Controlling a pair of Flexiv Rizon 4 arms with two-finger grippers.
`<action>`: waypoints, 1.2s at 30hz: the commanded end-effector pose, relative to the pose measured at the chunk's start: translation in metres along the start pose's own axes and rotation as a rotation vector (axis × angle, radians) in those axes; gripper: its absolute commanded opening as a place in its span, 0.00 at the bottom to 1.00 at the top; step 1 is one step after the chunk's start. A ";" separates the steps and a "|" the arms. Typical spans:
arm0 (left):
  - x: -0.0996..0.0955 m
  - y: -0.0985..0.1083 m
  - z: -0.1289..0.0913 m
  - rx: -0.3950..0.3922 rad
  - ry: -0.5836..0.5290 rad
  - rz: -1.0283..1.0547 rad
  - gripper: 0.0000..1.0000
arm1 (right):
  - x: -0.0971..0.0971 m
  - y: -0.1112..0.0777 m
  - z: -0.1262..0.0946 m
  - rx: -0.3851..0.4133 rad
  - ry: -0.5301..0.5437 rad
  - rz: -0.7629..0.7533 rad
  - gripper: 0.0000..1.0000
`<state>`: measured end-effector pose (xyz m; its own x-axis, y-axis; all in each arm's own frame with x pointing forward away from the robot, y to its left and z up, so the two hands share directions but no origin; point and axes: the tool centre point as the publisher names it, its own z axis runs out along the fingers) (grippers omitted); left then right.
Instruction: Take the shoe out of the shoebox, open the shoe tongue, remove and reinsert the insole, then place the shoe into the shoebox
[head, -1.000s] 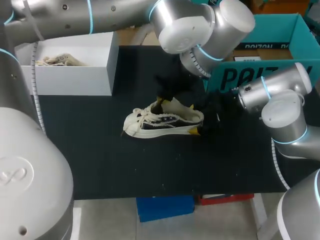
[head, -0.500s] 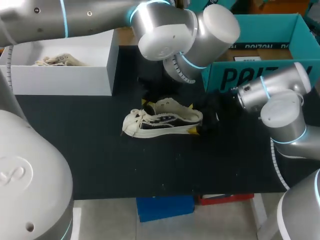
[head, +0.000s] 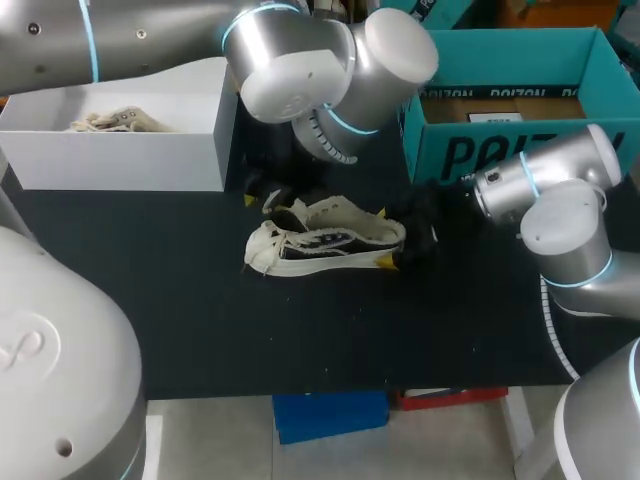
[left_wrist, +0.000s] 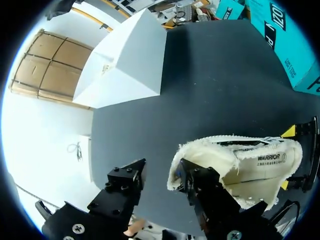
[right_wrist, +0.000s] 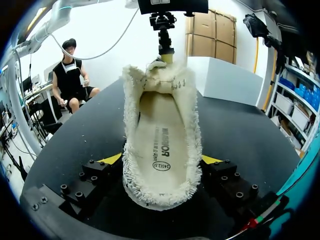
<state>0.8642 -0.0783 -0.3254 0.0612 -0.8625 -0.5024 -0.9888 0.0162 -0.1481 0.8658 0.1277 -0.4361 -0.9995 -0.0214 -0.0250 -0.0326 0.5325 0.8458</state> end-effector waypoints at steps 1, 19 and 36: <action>-0.008 -0.003 0.005 -0.007 0.023 -0.004 1.00 | 0.000 -0.003 0.000 0.001 0.000 0.002 0.00; -0.016 0.011 0.033 0.056 -0.051 0.011 1.00 | 0.000 -0.003 0.000 0.001 0.000 0.002 0.00; -0.050 0.003 -0.020 0.154 0.198 0.213 1.00 | 0.000 -0.003 0.000 0.001 0.000 0.002 0.00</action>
<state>0.8675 -0.0640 -0.3077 -0.0576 -0.8742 -0.4822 -0.9701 0.1630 -0.1796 0.8658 0.1273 -0.4363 -0.9995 -0.0214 -0.0252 -0.0327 0.5324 0.8459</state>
